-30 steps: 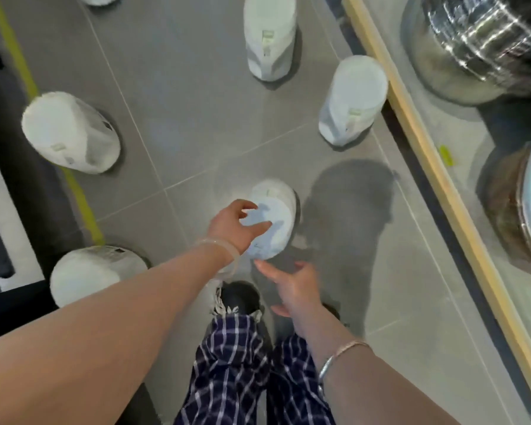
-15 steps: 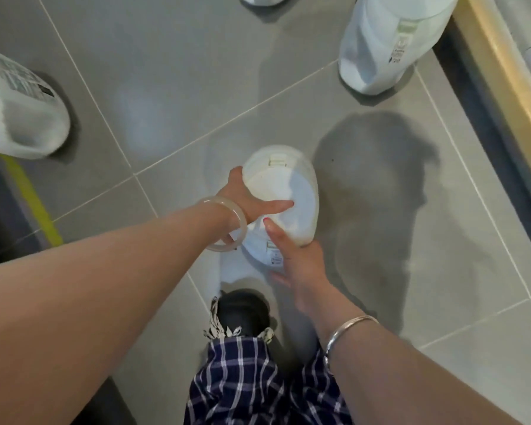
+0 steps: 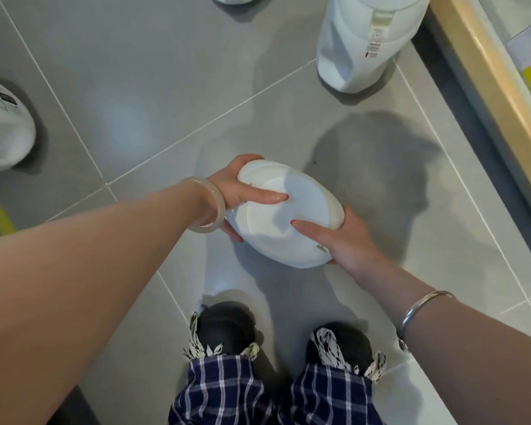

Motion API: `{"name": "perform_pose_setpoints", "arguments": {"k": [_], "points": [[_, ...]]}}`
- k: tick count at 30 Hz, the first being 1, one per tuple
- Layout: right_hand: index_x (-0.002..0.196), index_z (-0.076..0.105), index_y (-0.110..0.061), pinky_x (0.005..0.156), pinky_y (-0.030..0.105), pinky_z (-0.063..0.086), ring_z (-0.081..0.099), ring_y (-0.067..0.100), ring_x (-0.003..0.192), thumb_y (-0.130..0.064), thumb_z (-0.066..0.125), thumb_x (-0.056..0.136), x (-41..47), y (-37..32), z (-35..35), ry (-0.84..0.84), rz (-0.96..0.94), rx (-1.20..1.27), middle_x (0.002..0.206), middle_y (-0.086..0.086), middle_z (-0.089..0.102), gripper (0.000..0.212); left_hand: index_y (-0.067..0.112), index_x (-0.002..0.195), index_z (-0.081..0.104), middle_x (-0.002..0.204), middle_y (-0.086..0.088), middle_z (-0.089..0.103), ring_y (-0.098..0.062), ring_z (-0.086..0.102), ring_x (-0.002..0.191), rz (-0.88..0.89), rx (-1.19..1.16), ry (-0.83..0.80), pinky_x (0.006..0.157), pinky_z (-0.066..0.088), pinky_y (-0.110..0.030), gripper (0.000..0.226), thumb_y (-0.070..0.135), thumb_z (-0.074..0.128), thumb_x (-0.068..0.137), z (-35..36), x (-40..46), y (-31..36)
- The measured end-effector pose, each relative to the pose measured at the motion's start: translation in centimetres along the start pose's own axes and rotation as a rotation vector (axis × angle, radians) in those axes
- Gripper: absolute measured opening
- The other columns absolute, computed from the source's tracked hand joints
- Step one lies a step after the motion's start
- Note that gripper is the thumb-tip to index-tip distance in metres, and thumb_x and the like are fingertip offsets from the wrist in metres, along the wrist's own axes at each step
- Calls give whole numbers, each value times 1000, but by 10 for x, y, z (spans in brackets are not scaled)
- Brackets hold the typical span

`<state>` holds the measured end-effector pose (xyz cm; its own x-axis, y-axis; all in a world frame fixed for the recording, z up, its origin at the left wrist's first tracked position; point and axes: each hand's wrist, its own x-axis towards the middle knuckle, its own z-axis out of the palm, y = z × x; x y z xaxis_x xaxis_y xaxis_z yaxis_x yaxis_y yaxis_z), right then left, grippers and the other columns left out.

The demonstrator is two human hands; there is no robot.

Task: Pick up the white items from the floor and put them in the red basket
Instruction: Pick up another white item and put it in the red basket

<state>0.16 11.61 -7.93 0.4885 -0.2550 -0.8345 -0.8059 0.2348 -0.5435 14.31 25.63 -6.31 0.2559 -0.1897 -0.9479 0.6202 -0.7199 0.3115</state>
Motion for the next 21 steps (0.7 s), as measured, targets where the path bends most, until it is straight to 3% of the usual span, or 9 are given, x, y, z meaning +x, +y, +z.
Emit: {"name": "perform_pose_setpoints", "arguments": {"k": [5,10,14,18,21], "points": [[99,61,-25,62,18,54,68,9,84,-28,86,61,0,5,-1,21,-81,25,94,-8,70,45,45,117,42,110,13,51,-19,56,96,-2,-110,-5,60,58,-48,58,29,76,73,3,-5,-6],[83,57,-30,49,9,47,62,3,76,-26,85,64,-27,3,-11,-35,-78,-48,84,-13,65,34,46,119,40,113,11,49,-17,55,93,-58,-182,-12,55,58,-40,64,26,78,71,19,-35,-31],[81,53,-33,48,8,44,59,0,74,-28,84,66,-78,-15,-29,-70,-59,-97,83,-16,62,35,43,122,40,113,9,49,-20,56,94,-77,-221,-5,61,59,-47,66,23,78,71,34,-86,-28],[87,53,-38,62,20,51,64,9,88,-33,84,65,-144,-40,-47,-76,-31,-63,94,-14,65,38,41,126,39,110,7,48,-23,55,94,-74,-197,-20,52,59,-39,69,21,77,72,44,-153,-5],[95,56,-38,74,31,58,65,12,95,-45,85,58,-197,-61,-60,-61,-39,-27,101,-12,66,48,43,123,40,111,6,47,-22,53,92,-61,-144,-40,55,59,-40,68,23,78,71,52,-207,18]]}}
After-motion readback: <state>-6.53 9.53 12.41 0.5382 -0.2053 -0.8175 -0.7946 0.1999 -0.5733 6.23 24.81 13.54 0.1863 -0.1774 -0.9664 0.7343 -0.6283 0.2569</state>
